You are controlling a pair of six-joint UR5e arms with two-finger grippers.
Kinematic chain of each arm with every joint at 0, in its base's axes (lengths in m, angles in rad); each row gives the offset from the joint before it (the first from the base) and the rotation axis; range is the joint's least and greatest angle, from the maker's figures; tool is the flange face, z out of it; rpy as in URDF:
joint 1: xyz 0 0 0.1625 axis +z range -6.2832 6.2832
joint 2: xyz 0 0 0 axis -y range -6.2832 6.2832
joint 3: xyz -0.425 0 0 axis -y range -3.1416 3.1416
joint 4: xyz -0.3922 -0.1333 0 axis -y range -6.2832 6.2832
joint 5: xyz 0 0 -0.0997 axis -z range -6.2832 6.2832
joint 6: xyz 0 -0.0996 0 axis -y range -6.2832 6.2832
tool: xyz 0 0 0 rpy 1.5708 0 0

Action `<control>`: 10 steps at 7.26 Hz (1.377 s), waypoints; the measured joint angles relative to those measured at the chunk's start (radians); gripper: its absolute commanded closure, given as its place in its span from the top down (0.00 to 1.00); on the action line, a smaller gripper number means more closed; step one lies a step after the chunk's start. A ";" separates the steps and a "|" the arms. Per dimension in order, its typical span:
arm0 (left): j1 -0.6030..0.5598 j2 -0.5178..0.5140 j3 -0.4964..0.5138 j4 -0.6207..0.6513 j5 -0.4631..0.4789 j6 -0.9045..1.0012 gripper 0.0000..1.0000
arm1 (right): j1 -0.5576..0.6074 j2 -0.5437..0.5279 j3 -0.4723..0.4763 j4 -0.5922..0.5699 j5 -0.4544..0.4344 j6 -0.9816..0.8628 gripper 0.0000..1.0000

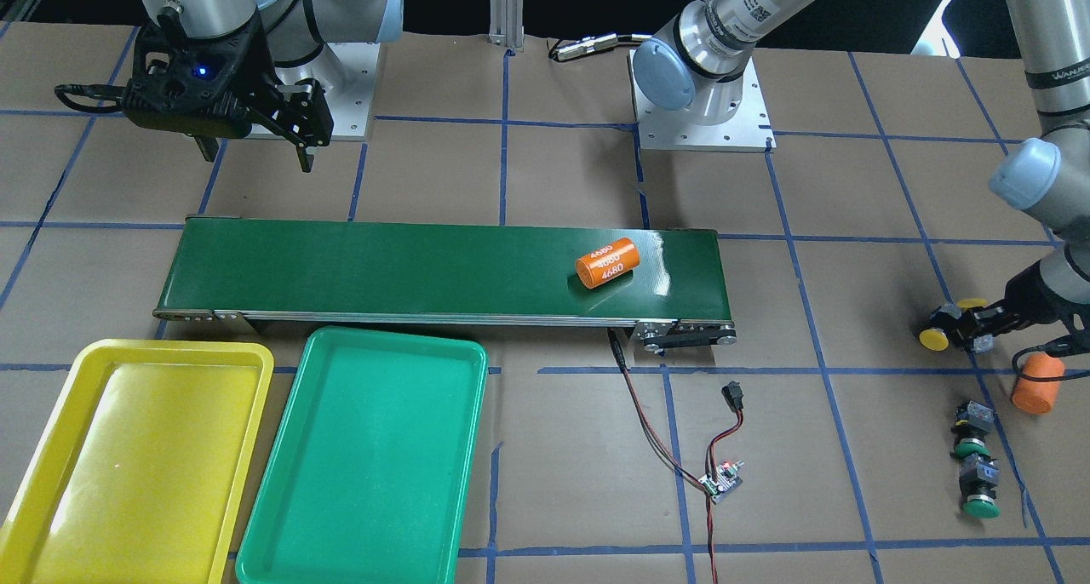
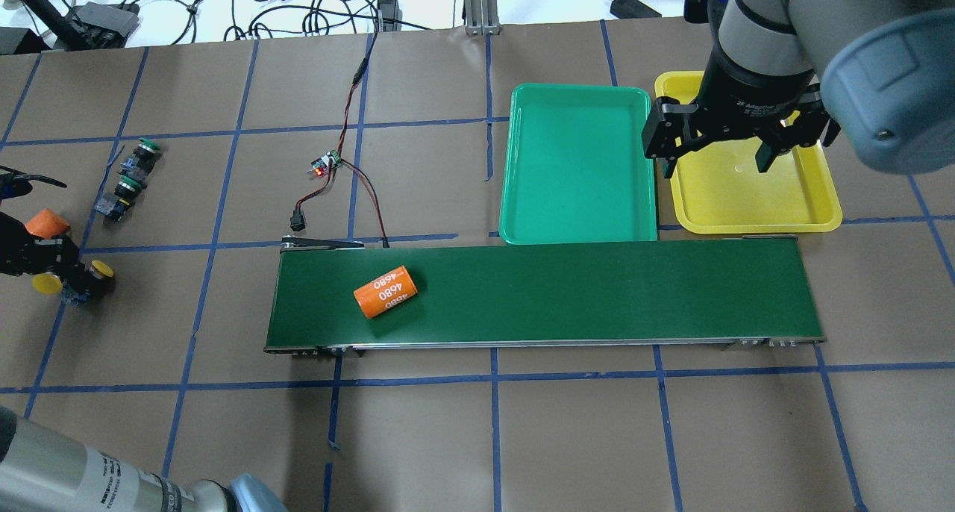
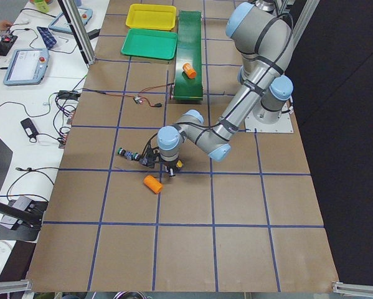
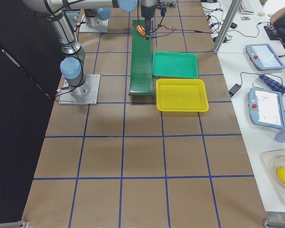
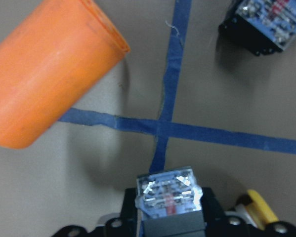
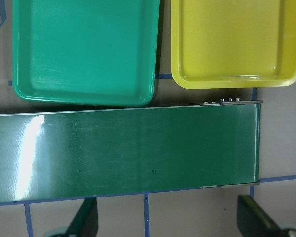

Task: Sort buttons by color to trays
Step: 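Reach the left gripper to a yellow-capped button and grasp it, then carry the yellow button to the conveyor and release it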

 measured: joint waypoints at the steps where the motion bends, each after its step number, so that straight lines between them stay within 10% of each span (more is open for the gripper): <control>1: -0.019 0.036 0.007 -0.030 0.036 -0.009 0.00 | 0.000 0.000 0.000 0.000 0.000 0.000 1.00; 9: -0.671 0.330 -0.203 -0.218 0.069 -1.146 0.00 | 0.000 0.000 0.000 0.001 0.000 0.000 1.00; 10: -0.753 0.327 -0.224 -0.213 0.069 -1.297 0.23 | 0.000 0.000 0.000 0.001 0.000 0.000 1.00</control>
